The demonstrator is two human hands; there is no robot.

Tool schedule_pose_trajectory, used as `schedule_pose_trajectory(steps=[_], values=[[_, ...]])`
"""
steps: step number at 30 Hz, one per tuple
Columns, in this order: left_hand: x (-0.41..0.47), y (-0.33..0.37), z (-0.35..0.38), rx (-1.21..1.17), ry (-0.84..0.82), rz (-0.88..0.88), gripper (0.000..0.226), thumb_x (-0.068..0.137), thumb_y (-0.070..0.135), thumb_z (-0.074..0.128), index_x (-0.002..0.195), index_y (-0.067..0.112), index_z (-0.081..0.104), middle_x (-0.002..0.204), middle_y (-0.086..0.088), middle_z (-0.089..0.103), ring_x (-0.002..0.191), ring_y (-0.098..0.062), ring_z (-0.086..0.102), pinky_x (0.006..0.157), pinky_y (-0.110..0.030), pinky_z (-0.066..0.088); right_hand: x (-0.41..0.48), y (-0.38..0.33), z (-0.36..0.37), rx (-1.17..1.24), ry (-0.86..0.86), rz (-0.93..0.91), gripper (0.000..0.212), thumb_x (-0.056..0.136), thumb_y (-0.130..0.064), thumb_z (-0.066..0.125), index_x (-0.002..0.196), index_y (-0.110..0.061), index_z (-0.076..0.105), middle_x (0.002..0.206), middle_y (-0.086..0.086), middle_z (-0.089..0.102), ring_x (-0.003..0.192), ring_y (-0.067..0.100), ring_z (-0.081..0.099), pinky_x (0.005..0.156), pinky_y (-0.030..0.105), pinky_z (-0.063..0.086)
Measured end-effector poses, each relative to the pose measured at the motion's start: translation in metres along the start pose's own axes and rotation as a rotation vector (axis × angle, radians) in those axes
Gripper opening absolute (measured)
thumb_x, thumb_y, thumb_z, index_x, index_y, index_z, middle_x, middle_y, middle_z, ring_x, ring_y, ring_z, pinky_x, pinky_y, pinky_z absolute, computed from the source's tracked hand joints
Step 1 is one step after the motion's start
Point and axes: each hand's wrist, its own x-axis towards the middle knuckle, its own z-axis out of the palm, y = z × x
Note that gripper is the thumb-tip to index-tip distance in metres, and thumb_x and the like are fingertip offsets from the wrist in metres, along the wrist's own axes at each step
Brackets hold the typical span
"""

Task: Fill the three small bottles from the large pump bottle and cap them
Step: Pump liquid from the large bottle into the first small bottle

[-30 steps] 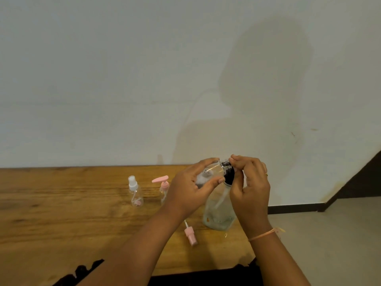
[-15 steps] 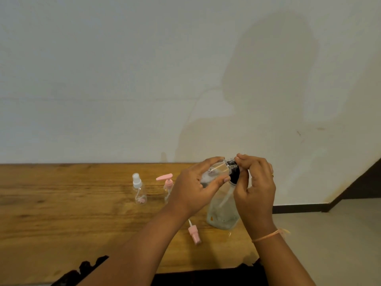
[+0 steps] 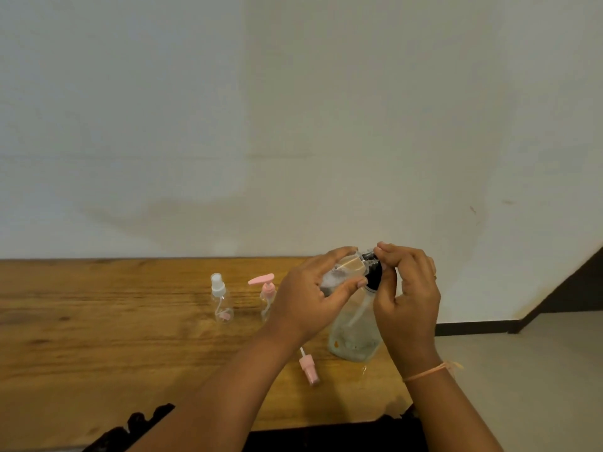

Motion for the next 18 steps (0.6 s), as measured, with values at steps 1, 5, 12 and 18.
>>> schedule_pose_trajectory(steps=[1, 5, 12, 18], values=[[0.001, 0.0, 0.0, -0.007, -0.006, -0.005, 0.044, 0.08, 0.049, 0.065, 0.122, 0.039, 0.058, 0.117, 0.015, 0.064, 0.105, 0.003, 0.058, 0.08, -0.004, 0.044, 0.001, 0.001, 0.0, 0.0, -0.006, -0.006, 0.021, 0.079, 0.01, 0.054, 0.093, -0.002, 0.065, 0.098, -0.004, 0.054, 0.095, 0.01, 0.05, 0.085, 0.004, 0.036], [0.002, -0.004, 0.001, -0.057, -0.029, -0.07, 0.038, 0.078, 0.05, 0.067, 0.114, 0.05, 0.058, 0.114, 0.014, 0.065, 0.102, 0.004, 0.06, 0.083, -0.017, 0.051, -0.003, 0.011, 0.005, 0.005, -0.03, -0.015, 0.019, 0.084, 0.004, 0.05, 0.095, -0.003, 0.064, 0.099, -0.004, 0.054, 0.093, 0.016, 0.053, 0.084, 0.01, 0.039], [0.002, -0.001, -0.002, -0.029, -0.044, -0.034, 0.04, 0.079, 0.047, 0.069, 0.118, 0.045, 0.057, 0.118, 0.013, 0.064, 0.108, 0.001, 0.058, 0.084, -0.008, 0.047, -0.001, 0.003, -0.001, 0.008, -0.015, -0.002, 0.019, 0.078, 0.01, 0.054, 0.091, 0.0, 0.064, 0.096, 0.003, 0.059, 0.093, 0.014, 0.053, 0.086, 0.005, 0.037], [0.002, -0.001, -0.002, -0.034, -0.031, -0.015, 0.044, 0.079, 0.047, 0.066, 0.121, 0.041, 0.056, 0.117, 0.015, 0.063, 0.104, 0.009, 0.056, 0.081, -0.001, 0.041, 0.001, 0.007, 0.0, 0.009, -0.034, -0.011, 0.02, 0.079, 0.009, 0.053, 0.092, -0.001, 0.065, 0.097, 0.001, 0.058, 0.093, 0.014, 0.053, 0.086, 0.005, 0.037]])
